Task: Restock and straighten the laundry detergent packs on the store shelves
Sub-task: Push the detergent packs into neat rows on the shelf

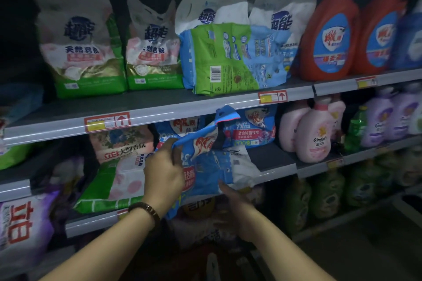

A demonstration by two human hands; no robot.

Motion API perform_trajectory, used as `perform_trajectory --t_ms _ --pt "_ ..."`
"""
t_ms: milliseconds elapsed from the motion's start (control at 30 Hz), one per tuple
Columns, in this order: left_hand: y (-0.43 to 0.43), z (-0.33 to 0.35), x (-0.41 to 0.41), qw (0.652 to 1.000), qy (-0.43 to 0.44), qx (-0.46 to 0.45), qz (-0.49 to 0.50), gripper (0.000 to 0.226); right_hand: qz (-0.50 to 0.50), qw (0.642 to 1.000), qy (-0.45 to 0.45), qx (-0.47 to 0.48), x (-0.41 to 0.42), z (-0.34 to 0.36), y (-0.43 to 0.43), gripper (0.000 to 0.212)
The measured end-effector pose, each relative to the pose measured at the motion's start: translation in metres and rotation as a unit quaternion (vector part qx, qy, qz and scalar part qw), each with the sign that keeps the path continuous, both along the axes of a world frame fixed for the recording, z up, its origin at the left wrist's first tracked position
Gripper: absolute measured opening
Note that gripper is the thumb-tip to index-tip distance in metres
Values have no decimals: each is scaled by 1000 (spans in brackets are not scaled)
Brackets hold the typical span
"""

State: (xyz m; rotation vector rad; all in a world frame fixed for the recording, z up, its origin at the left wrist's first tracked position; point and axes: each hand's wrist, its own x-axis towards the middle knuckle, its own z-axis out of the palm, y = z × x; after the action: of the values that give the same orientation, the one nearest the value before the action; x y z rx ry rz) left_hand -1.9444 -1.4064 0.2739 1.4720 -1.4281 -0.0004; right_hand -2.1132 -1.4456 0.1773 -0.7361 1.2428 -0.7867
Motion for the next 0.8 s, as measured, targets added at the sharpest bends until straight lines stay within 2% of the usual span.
perform_trajectory --t_ms 100,167,267,300,367,467,533,633,733,800 --pt "9 0 -11 1000 -6 5 -6 20 40 997 -51 33 -9 -7 14 70" --pt "14 -1 -17 1000 -5 -2 -11 21 55 995 -72 41 -14 -11 22 86" --pt "26 3 -24 999 -13 -15 -34 19 76 990 -102 57 -15 -18 30 123" --pt "29 3 -25 999 -9 -17 -42 17 78 989 -113 58 -16 -21 32 128" --pt "35 6 -27 998 44 -11 -53 17 91 984 -139 58 -17 -30 37 121" --pt "38 10 -39 978 181 45 -87 18 85 978 -182 53 -25 -37 45 95" --pt "36 7 -52 960 241 92 -112 18 49 970 -234 45 -36 -41 53 81" --pt "24 -13 -69 929 326 149 -96 21 -36 952 -302 32 -55 -48 57 66" --pt "15 -37 -87 873 453 164 -77 17 -89 942 -323 14 -73 -56 52 61" --pt "7 -47 -99 864 468 170 -75 20 -108 942 -317 -3 -86 -55 47 58"
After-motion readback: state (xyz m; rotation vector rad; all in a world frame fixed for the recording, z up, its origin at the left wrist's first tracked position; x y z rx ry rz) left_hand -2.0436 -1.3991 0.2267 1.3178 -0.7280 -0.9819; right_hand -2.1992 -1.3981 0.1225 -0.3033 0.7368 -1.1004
